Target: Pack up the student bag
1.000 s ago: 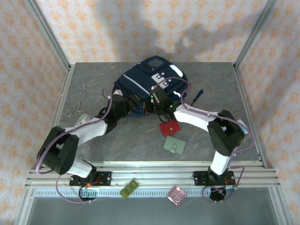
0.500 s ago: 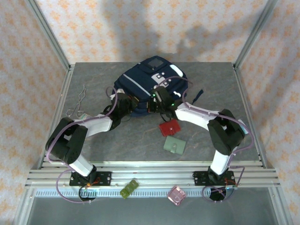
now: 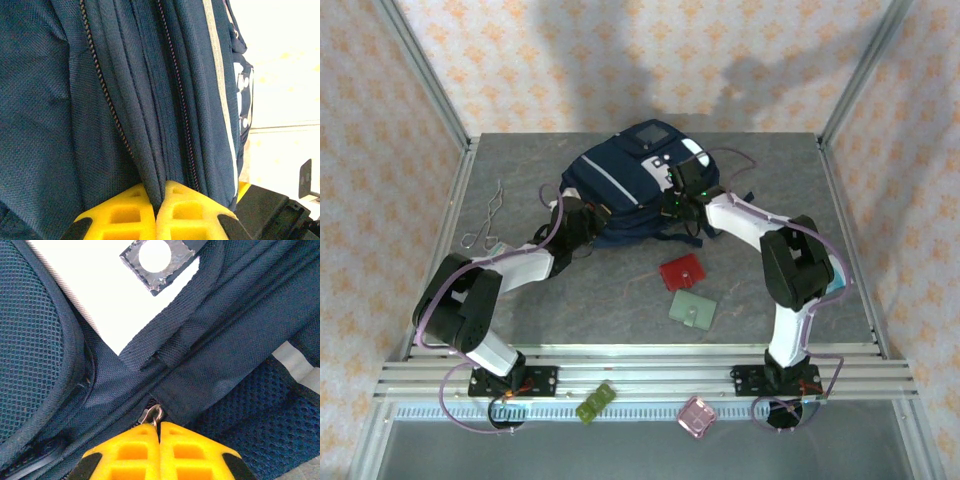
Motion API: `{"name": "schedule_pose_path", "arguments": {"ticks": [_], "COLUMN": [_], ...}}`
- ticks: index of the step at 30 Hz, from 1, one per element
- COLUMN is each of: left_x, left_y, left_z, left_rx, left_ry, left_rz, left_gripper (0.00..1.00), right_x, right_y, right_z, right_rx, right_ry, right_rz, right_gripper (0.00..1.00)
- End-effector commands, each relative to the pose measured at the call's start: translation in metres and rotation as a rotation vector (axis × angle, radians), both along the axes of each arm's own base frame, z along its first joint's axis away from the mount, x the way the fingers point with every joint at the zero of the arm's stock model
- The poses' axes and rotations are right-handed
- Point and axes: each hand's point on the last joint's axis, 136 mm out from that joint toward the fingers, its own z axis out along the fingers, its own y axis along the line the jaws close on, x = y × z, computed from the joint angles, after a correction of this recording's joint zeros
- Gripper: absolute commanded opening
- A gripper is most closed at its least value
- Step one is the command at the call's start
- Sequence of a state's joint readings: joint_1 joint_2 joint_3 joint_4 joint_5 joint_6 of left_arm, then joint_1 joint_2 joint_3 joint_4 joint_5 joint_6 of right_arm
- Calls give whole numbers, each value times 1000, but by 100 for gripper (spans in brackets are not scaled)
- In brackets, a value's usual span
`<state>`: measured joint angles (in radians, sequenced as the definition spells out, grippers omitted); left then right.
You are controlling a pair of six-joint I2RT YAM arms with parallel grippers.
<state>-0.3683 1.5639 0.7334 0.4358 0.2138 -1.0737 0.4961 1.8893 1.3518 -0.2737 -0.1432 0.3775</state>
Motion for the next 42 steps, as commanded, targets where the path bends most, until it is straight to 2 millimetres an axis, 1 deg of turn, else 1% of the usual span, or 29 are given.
{"name": "schedule_pose_path", "arguments": {"ticks": [1, 5, 7, 9, 10, 13, 16, 19, 21, 24, 26, 28, 32, 35, 37, 39, 42], "left_x": [16, 31, 40, 48, 53, 61, 62, 60, 57, 49, 43, 37, 27, 23, 22, 18, 11], "left_y": [33, 34, 34, 34, 34, 37, 40, 40, 37, 37, 39, 41, 38, 38, 35, 31, 28], "left_z": [13, 17, 21, 25, 28, 28, 22, 18, 19, 21, 18, 14, 5, 2, 1, 2, -1], "left_rx": [71, 86, 104, 131, 145, 173, 190, 184, 169, 156, 156, 159, 143, 144, 134, 113, 113], "left_ry": [-38, -44, -51, -55, -61, -53, -47, -38, -40, -40, -33, -23, -1, 8, 12, 8, 12], "left_rz": [90, 77, 72, 69, 68, 70, 81, 73, 61, 55, 56, 55, 30, 21, 10, -8, -12], "left_gripper": [0, 0, 0, 0, 0, 0, 0, 0, 0, 0, 0, 0, 0, 0, 0, 0, 0], "right_x": [4, -12, -20, -29, -34, -51, -63, -69, -68, -62, -56, -50, -41, -34, -27, -18, -5], "right_y": [-64, -72, -73, -69, -65, -54, -42, -37, -32, -20, -13, -7, 9, 19, 26, 30, 36], "right_z": [10, 22, 26, 28, 28, 26, 18, 10, 15, 35, 46, 52, 57, 60, 62, 60, 54], "right_rx": [-150, -134, -112, -75, -56, -9, 28, 39, 60, 107, 129, 148, 184, 220, 256, 282, 320], "right_ry": [-57, -75, -75, -69, -64, -60, -44, -25, -35, -74, -92, -101, -94, -92, -88, -74, -55], "right_rz": [-200, -210, -206, -192, -182, -149, -111, -92, -70, -28, -8, 11, 47, 67, 83, 81, 82], "right_gripper": [0, 0, 0, 0, 0, 0, 0, 0, 0, 1, 9, 14, 21, 30, 32, 37, 39]}}
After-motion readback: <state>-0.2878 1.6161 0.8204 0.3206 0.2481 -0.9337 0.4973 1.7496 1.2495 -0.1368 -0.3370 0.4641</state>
